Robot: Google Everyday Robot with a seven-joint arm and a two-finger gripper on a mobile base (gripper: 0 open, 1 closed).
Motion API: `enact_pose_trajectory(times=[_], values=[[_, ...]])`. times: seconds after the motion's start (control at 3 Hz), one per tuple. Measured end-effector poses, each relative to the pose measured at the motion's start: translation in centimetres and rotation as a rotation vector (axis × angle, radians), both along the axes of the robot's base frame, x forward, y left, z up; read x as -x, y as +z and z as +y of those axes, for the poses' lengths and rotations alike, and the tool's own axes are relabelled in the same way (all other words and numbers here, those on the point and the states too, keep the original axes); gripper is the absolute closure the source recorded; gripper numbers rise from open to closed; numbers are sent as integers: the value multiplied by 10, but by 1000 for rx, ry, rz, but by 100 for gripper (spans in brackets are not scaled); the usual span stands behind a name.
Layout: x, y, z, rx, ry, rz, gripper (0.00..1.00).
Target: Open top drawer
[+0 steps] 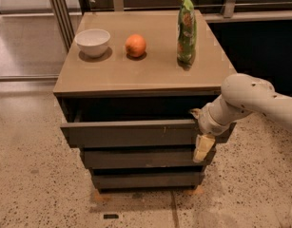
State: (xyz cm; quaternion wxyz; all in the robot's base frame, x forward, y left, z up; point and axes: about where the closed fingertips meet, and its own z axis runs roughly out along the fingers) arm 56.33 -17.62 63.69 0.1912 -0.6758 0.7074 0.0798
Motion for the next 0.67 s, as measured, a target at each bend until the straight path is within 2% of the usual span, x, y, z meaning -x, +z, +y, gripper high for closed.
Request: enact_pose_trajectory(times=[0.67], values=[[50, 13, -7, 1, -12, 144, 0]])
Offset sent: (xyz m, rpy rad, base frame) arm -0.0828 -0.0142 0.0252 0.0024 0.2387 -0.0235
